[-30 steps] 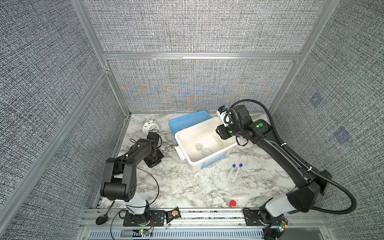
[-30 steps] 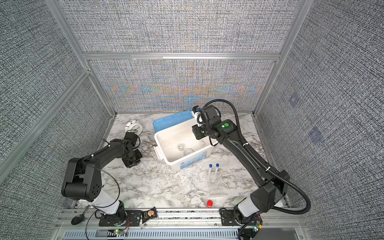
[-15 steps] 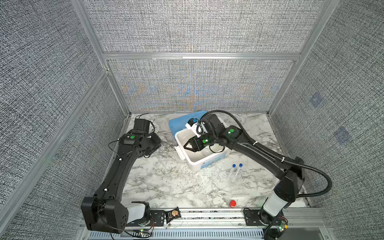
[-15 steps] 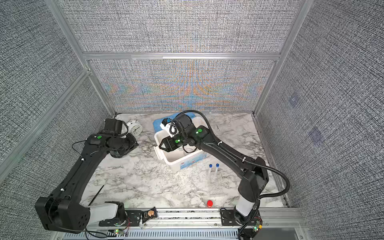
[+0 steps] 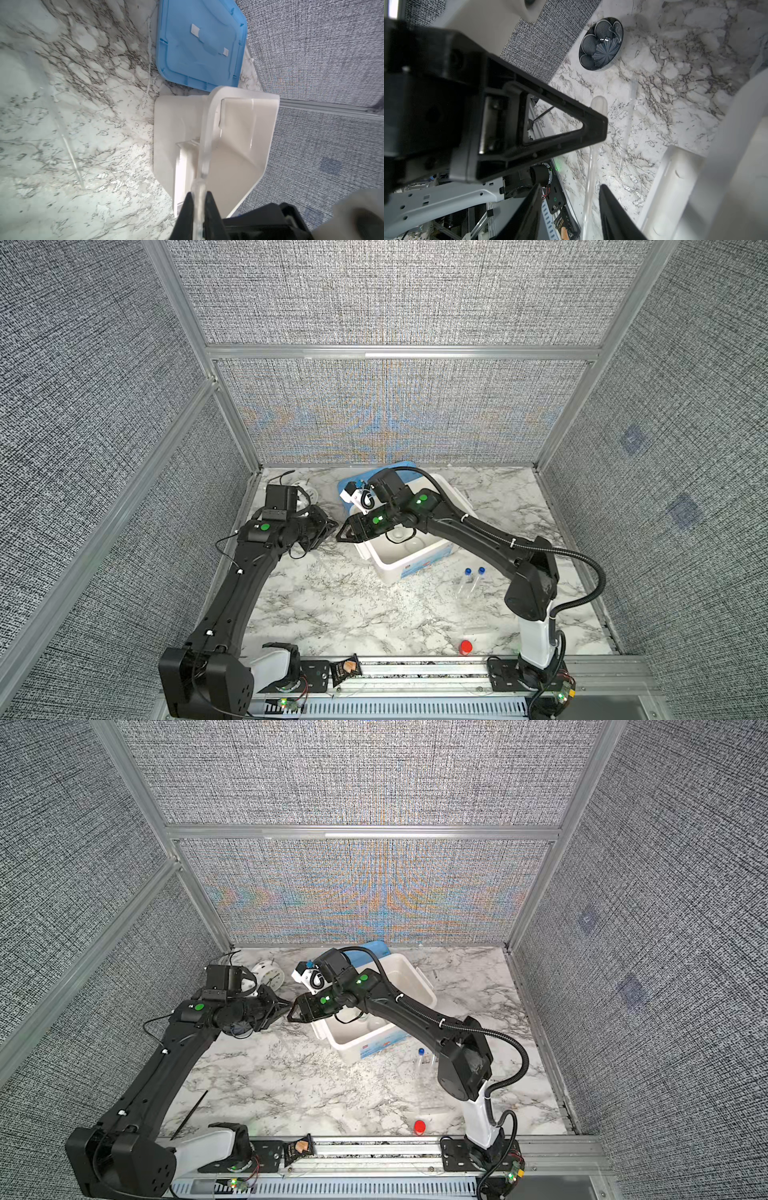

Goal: Organize the chemistry lab equipment

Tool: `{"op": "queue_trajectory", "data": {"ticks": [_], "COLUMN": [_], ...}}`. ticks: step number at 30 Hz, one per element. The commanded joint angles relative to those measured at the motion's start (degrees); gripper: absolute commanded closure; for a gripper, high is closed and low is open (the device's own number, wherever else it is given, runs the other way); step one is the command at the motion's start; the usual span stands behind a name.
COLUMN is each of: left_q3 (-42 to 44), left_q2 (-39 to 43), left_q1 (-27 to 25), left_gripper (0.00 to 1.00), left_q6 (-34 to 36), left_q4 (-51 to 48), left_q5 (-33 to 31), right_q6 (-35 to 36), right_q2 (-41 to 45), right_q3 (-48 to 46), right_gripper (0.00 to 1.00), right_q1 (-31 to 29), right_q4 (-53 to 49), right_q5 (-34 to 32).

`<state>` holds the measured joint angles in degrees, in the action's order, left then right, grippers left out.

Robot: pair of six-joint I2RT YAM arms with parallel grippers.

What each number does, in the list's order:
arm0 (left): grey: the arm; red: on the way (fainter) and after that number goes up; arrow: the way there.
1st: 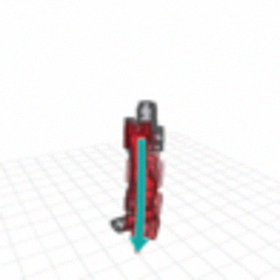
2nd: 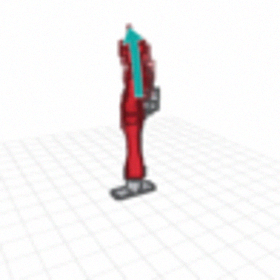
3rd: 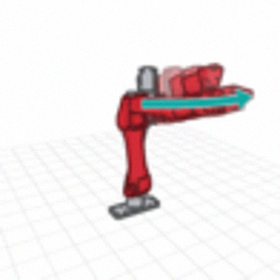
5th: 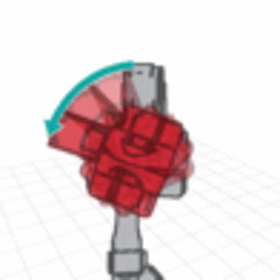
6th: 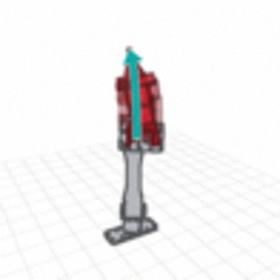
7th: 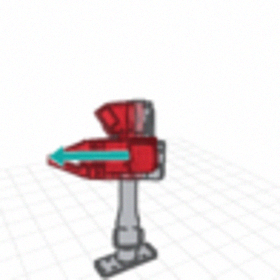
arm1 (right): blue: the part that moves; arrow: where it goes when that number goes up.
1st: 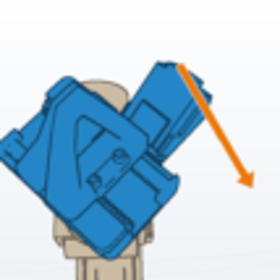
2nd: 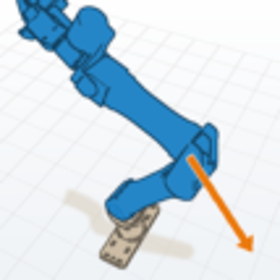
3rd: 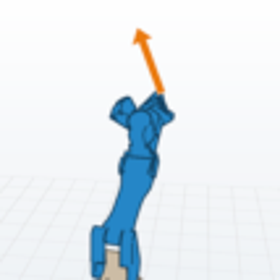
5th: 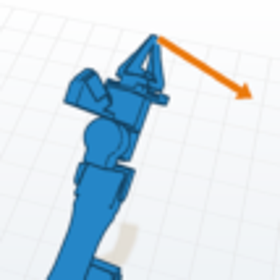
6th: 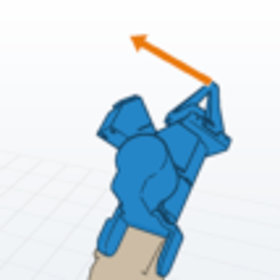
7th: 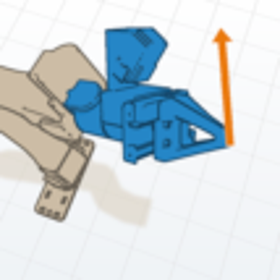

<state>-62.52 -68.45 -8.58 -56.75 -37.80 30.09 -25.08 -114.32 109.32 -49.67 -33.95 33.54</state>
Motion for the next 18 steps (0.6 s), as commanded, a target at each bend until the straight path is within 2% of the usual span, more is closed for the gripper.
{"op": "queue_trajectory", "data": {"ticks": [1, 4, 8, 10, 11, 13, 14, 15, 16, 18], "left_q3": [1.2, 1.8, 4.01, 4.81, 4.96, 5.22, 5.22, 5.22, 5.05, 4.41], "left_q2": [1.29, 2.17, 2.73, 2.88, 2.88, 2.79, 2.48, 2.13, 1.78, 0.79], "left_q1": [0.03, 0.06, 0.23, 0.23, 0.19, 0.3, 0.36, 0.48, 0.57, 0.71], "left_gripper": [0.87, 0.87, 0.87, 0.86, 0.84, 0.66, 0.49, 0.36, 0.28, 0.23], "left_q6": [-3.69, -4.26, -6.16, -7.84, -8.22, -7.95, -7.64, -7.37, -6.96, -4.52], "left_q4": [5.08, 5.35, 7.58, 9.57, 10.51, 10.91, 11.08, 11.41, 11.44, 10.36], "left_q5": [2.66, 1.95, 0.83, 1.78, 2.07, 1.93, 1.86, 2.18, 2.55, 2.36], "right_q6": [-0.14, -0.31, 0.76, 1.31, 1.68, 2.48, 2.94, 3.42, 4.03, 6.17], "right_q2": [-0.95, -0.78, 0.17, 0.24, 0.53, 1.58, 2.13, 2.65, 3.0, 4.11], "right_q3": [1.98, 1.73, 1.19, 2.29, 2.25, 1.3, 0.67, 0.37, 0.37, 0.63], "right_gripper": [0.55, 0.75, 0.87, 0.99, 1.0, 1.0, 1.0, 1.0, 1.0, 1.0], "right_q1": [0.06, -0.07, 0.25, 1.04, 1.49, 2.47, 3.15, 4.04, 4.87, 6.97], "right_q4": [-6.33, -5.65, -6.71, -9.25, -9.81, -9.87, -9.98, -10.6, -11.49, -14.16], "right_q5": [-0.65, 2.07, 0.47, -0.35, -0.36, -0.9, -1.48, -2.02, -2.45, -4.76]}}
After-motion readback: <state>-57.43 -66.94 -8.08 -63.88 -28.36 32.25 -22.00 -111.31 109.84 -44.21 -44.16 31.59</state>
